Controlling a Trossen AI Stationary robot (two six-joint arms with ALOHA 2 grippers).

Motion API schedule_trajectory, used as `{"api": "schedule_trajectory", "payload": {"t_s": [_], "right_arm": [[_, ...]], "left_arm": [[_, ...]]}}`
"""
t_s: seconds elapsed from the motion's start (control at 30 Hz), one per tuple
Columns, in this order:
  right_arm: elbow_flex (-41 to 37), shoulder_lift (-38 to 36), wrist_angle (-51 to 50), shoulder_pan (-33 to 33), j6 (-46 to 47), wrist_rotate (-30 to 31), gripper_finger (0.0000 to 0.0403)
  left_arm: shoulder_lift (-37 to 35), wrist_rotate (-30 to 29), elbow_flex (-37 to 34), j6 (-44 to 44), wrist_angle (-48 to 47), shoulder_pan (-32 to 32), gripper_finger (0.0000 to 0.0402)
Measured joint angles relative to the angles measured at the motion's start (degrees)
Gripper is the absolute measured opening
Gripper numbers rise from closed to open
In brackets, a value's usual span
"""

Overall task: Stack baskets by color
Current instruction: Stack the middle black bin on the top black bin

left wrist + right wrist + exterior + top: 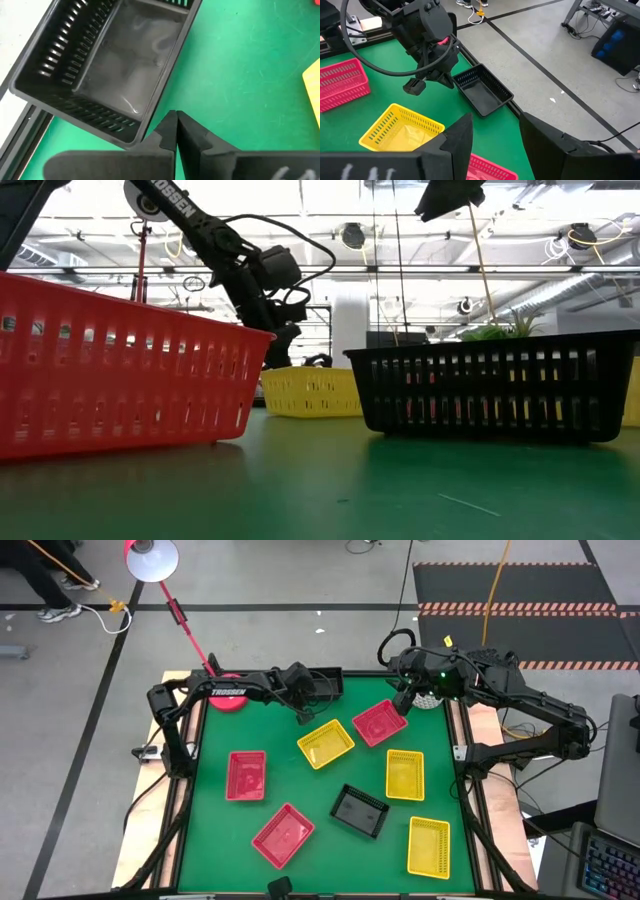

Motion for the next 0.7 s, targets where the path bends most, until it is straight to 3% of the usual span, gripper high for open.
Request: {"api": "schedule_trajectory", "payload": {"t_s": [0.37, 0.7], "right_arm": [[0.0, 0.0, 0.0, 0.0, 4.4, 0.0, 0.0157], [0.0, 0.0, 0.0, 2.7, 6.0, 0.0, 0.0157]], "left_arm": [[0.0, -2.3, 0.0, -0.2, -0.1, 0.0, 0.0020], [0.0, -3.3, 0.0, -1.7, -2.2, 0.2, 0.0003]]}}
